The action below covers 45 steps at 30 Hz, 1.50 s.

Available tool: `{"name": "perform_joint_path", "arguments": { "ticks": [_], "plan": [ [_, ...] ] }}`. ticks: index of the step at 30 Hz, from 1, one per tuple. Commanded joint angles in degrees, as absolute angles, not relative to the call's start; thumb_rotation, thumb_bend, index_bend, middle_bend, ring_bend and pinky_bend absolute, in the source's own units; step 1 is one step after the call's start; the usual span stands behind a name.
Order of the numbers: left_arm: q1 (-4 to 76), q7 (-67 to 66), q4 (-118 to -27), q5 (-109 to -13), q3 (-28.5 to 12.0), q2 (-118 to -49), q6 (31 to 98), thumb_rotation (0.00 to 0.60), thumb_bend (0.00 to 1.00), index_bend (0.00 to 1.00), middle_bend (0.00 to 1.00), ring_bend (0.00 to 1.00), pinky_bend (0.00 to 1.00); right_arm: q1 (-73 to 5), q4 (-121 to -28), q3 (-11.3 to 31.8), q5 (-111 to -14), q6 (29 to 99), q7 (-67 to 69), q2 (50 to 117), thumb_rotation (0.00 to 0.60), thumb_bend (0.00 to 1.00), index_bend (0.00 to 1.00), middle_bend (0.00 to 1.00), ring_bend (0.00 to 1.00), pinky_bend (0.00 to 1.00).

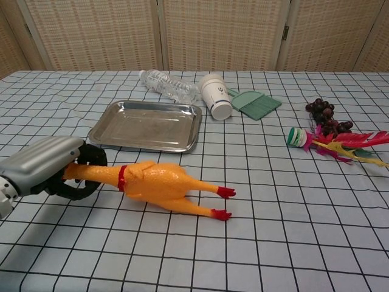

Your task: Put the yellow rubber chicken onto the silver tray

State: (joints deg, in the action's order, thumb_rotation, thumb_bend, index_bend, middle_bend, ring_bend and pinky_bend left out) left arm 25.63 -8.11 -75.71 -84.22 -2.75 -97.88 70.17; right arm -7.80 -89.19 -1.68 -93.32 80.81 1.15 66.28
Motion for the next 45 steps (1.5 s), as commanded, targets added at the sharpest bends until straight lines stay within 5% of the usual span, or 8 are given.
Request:
{"name": "perform_joint_path", "arguments": {
  "ticks": [1, 9, 20, 33, 45],
  "plan": [
    [25.56, 4.13, -73.78, -88.92, -1.80, -97.60, 73.49, 0.600, 0.75, 0.89, 0.66, 0.68, 0.77, -7.80, -89.32, -1.83, -93.61, 80.87, 1.20, 66.30, 0.600, 0.14, 0.00, 0.00, 0.00, 0.00],
    [25.01, 19.32, -75.13, -89.44, -1.54, -95.83, 74.25, 0.600, 0.75, 0.89, 0.66, 0.69, 0.77, -8.62, -91.58, -1.95, -94.00, 79.84, 3.65, 66.55, 0.600, 0.14, 0.00, 0.00, 0.00, 0.00],
    [25.88, 19.59, -78.55, -90.60, -1.41, -95.33, 73.56, 0.600, 0.75, 0.89, 0.66, 0.69, 0.77, -19.02, -110.95, 2.25, -90.72, 65.59, -2.73, 61.28, 0.600, 0.14, 0.00, 0.00, 0.00, 0.00],
    [27.21, 13.18, -80.01, -90.15, -2.13, -96.64, 71.85, 0.600, 0.77, 0.89, 0.66, 0.69, 0.77, -36.33, -125.90, 11.06, -63.05, 47.59, -16.10, 64.15, 0.600, 0.14, 0.00, 0.00, 0.00, 0.00],
    [28.21, 10.90, -81.35, -90.25, -2.85, -96.77, 71.50, 0.600, 0.77, 0.89, 0.66, 0.69, 0.77, -49.81, -124.54, 11.16, -41.96, 55.28, -30.05, 76.98, 0.600, 0.14, 0.00, 0.00, 0.00, 0.00]
  ]
}}
